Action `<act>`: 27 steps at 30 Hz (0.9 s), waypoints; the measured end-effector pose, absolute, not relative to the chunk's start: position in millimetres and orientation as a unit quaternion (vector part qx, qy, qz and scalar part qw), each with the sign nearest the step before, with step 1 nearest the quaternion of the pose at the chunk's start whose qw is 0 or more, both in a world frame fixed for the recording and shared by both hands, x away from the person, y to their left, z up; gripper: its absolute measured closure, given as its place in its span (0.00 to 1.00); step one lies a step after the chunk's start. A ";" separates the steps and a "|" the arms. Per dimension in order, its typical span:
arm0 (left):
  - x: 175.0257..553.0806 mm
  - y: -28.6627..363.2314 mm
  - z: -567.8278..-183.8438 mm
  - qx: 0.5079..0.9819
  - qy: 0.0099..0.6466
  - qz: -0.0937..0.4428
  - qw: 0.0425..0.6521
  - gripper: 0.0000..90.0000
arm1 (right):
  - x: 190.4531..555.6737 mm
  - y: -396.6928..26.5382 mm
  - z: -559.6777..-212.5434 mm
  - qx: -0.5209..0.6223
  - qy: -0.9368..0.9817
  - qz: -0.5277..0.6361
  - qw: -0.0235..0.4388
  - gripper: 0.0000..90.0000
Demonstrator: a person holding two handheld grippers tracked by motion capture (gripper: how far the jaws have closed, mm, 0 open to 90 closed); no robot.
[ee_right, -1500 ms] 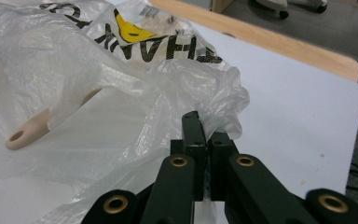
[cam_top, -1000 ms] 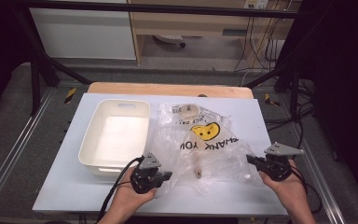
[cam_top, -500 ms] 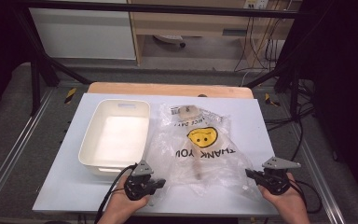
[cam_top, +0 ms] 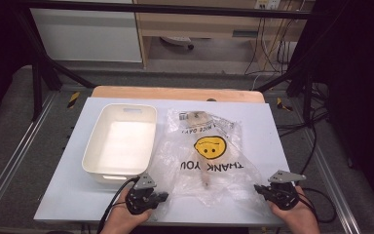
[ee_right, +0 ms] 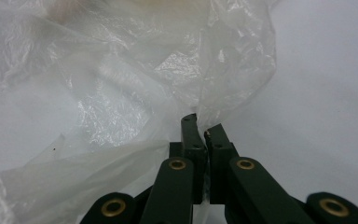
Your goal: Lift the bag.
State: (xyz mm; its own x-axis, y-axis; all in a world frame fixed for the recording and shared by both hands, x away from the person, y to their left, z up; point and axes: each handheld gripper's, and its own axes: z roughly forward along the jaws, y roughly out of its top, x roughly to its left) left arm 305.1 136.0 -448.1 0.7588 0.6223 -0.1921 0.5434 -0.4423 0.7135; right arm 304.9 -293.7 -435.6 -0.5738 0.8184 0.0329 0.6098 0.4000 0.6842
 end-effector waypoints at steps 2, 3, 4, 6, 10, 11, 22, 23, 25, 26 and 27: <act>303.5 135.6 -448.2 0.852 0.337 0.057 0.397 0.95 | 305.1 -291.4 -437.2 0.432 0.824 0.333 0.154 0.99; 302.8 135.7 -448.4 0.853 0.337 0.057 0.396 0.95 | 304.9 -290.4 -437.7 0.430 0.825 0.333 0.152 0.99; 301.8 136.1 -449.0 0.853 0.336 0.057 0.395 0.95 | 304.6 -289.9 -437.9 0.429 0.825 0.334 0.154 0.98; 300.8 137.3 -449.7 0.853 0.337 0.059 0.395 0.94 | 304.5 -290.2 -437.5 0.428 0.824 0.337 0.155 0.96; 298.6 139.3 -446.3 0.844 0.347 0.069 0.402 0.80 | 305.1 -289.5 -436.0 0.433 0.818 0.347 0.151 0.76; 297.9 140.2 -444.5 0.840 0.349 0.069 0.409 0.76 | 305.2 -288.3 -435.4 0.436 0.816 0.350 0.150 0.69; 284.0 145.3 -428.2 0.815 0.349 0.096 0.452 0.29 | 311.7 -280.2 -425.0 0.449 0.787 0.388 0.171 0.14; 283.3 146.8 -427.8 0.815 0.348 0.097 0.454 0.28 | 313.4 -279.3 -424.1 0.449 0.784 0.392 0.173 0.12; 282.8 150.4 -427.0 0.813 0.348 0.098 0.456 0.26 | 315.4 -278.2 -422.0 0.452 0.782 0.393 0.173 0.08; 282.5 152.5 -426.7 0.813 0.346 0.097 0.458 0.25 | 316.1 -277.9 -420.4 0.453 0.779 0.396 0.174 0.07; 282.5 155.4 -426.4 0.813 0.345 0.100 0.459 0.24 | 316.8 -277.6 -419.3 0.454 0.775 0.402 0.177 0.07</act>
